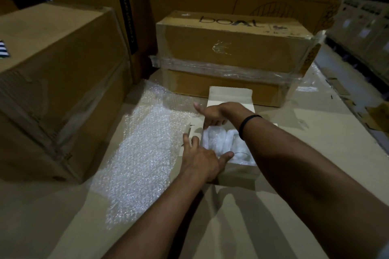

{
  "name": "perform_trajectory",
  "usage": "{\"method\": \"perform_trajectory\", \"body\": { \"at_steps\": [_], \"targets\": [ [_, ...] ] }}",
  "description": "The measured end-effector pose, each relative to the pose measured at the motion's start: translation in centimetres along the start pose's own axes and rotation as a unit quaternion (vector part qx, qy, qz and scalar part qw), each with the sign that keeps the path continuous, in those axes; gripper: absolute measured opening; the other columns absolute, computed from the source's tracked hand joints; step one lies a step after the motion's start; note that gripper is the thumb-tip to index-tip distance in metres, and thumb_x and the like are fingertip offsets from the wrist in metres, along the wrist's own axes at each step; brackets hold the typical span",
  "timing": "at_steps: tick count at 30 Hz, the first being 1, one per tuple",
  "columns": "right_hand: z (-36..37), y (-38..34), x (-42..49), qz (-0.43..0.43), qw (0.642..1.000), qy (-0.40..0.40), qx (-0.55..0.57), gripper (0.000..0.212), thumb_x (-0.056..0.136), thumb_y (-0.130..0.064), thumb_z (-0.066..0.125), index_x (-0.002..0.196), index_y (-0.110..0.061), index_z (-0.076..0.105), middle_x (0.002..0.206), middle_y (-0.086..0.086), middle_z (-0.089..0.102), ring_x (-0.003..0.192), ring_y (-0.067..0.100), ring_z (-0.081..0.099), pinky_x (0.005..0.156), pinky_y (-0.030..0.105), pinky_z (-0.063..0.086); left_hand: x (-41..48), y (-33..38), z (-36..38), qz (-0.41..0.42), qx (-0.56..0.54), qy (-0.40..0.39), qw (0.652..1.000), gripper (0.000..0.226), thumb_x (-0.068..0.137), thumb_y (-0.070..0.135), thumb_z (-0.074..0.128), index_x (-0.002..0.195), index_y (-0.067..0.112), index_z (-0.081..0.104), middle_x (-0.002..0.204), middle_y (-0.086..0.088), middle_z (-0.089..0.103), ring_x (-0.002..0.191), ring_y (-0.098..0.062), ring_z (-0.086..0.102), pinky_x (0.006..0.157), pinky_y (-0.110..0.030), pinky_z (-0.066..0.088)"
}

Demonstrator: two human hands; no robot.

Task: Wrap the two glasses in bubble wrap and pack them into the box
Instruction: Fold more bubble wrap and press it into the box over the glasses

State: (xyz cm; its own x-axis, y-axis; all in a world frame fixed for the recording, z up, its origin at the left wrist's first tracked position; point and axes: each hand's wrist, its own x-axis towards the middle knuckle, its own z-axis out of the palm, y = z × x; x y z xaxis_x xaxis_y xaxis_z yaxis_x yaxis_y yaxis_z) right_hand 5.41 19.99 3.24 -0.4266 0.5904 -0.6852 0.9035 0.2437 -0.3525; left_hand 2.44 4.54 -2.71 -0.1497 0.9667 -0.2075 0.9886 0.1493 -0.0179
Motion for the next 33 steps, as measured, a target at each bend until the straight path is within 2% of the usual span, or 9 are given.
{"method": "perform_trajectory", "body": {
  "at_steps": [3, 8, 14, 19, 22, 25, 27, 30, 33],
  "targets": [
    [0.0, 0.5, 0.4, -0.001, 1.0, -0.014, 0.004, 0.104, 0.082, -0.079, -0.006, 0.151, -0.01, 0.029, 0.146, 0.01, 0.048, 0.139, 0.032, 0.037, 0.113, 0.044, 0.03, -0.2, -0.1, 0.1, -0.009, -0.024, 0.004, 1.0, 0.092, 0.091, 0.072, 0.001, 0.111, 0.017, 0.073, 0.137, -0.011, 0.056, 0.143, -0.028, 0.022, 0.114, -0.055, -0.015],
    [-1.2, 1.5, 0.4, -0.014, 1.0, 0.006, -0.027, 0.11, 0.079, -0.08, -0.007, 0.135, -0.009, 0.055, 0.143, 0.01, 0.05, 0.132, 0.028, 0.046, 0.111, 0.043, 0.033, 0.0, -0.9, 0.0, -0.003, -0.013, 0.109, 0.994, 0.08, 0.094, 0.068, 0.009, 0.109, 0.021, 0.072, 0.132, -0.001, 0.06, 0.131, -0.029, 0.037, 0.111, -0.055, 0.006],
    [-0.2, 2.3, 1.3, -0.017, 0.999, 0.009, -0.027, 0.109, 0.082, -0.077, -0.008, 0.131, -0.007, 0.059, 0.142, 0.01, 0.051, 0.131, 0.026, 0.045, 0.108, 0.039, 0.036, 2.6, -0.4, -0.6, -0.007, 0.04, 0.025, 0.999, 0.091, 0.089, 0.075, 0.003, 0.148, 0.015, 0.038, 0.157, -0.007, 0.032, 0.147, -0.033, 0.011, 0.111, -0.056, -0.017],
    [0.5, 1.4, 2.2, -0.01, 0.999, -0.018, -0.033, 0.123, 0.07, -0.087, -0.007, 0.139, -0.002, 0.05, 0.148, 0.012, 0.046, 0.14, 0.03, 0.035, 0.116, 0.047, 0.026, 3.0, -0.5, -0.4, -0.005, 0.034, -0.015, 0.999, 0.091, 0.089, 0.075, 0.002, 0.152, 0.015, 0.03, 0.159, -0.008, 0.026, 0.148, -0.032, 0.007, 0.11, -0.054, -0.023],
    [0.5, 0.9, 1.2, -0.032, 0.998, 0.004, -0.056, 0.107, 0.084, -0.076, -0.007, 0.144, -0.002, 0.041, 0.146, 0.011, 0.048, 0.142, 0.029, 0.033, 0.118, 0.047, 0.02, 1.7, -0.8, -0.3, 0.003, 0.012, 0.059, 0.998, 0.084, 0.092, 0.072, 0.01, 0.124, 0.018, 0.065, 0.138, -0.009, 0.055, 0.141, -0.03, 0.027, 0.114, -0.053, -0.009],
    [0.9, 0.6, 0.3, -0.057, 0.991, 0.055, -0.112, 0.102, 0.088, -0.072, -0.006, 0.124, -0.006, 0.064, 0.152, 0.008, 0.04, 0.144, 0.027, 0.029, 0.116, 0.047, 0.016, -0.2, -1.4, 0.6, 0.03, -0.02, 0.145, 0.989, 0.081, 0.093, 0.069, 0.013, 0.086, 0.019, 0.076, 0.103, -0.005, 0.07, 0.122, -0.022, 0.046, 0.111, -0.049, 0.005],
    [1.6, 0.2, 0.1, -0.052, 0.989, 0.049, -0.126, 0.103, 0.087, -0.073, -0.006, 0.123, -0.007, 0.064, 0.154, 0.008, 0.037, 0.145, 0.028, 0.026, 0.115, 0.048, 0.016, -0.7, -1.5, 1.0, 0.03, -0.023, 0.136, 0.99, 0.09, 0.089, 0.071, 0.004, 0.085, 0.019, 0.077, 0.112, -0.006, 0.068, 0.127, -0.022, 0.042, 0.112, -0.05, 0.004],
    [2.1, -0.3, -0.1, -0.022, 0.993, 0.029, -0.109, 0.104, 0.084, -0.076, -0.007, 0.143, -0.009, 0.046, 0.148, 0.006, 0.046, 0.146, 0.029, 0.025, 0.115, 0.052, 0.016, -0.4, -0.8, 0.6, 0.005, -0.019, 0.082, 0.996, 0.094, 0.089, 0.074, 0.0, 0.112, 0.018, 0.073, 0.142, -0.009, 0.051, 0.141, -0.024, 0.026, 0.114, -0.054, -0.009],
    [2.5, -0.6, -0.9, -0.013, 0.995, 0.01, -0.095, 0.098, 0.086, -0.074, -0.007, 0.151, -0.01, 0.031, 0.149, 0.006, 0.046, 0.147, 0.029, 0.022, 0.116, 0.052, 0.015, -0.1, 0.0, 0.4, -0.001, -0.004, 0.044, 0.999, 0.099, 0.086, 0.077, -0.003, 0.129, 0.018, 0.063, 0.154, -0.008, 0.037, 0.145, -0.026, 0.017, 0.111, -0.055, -0.022]
  ]
}}
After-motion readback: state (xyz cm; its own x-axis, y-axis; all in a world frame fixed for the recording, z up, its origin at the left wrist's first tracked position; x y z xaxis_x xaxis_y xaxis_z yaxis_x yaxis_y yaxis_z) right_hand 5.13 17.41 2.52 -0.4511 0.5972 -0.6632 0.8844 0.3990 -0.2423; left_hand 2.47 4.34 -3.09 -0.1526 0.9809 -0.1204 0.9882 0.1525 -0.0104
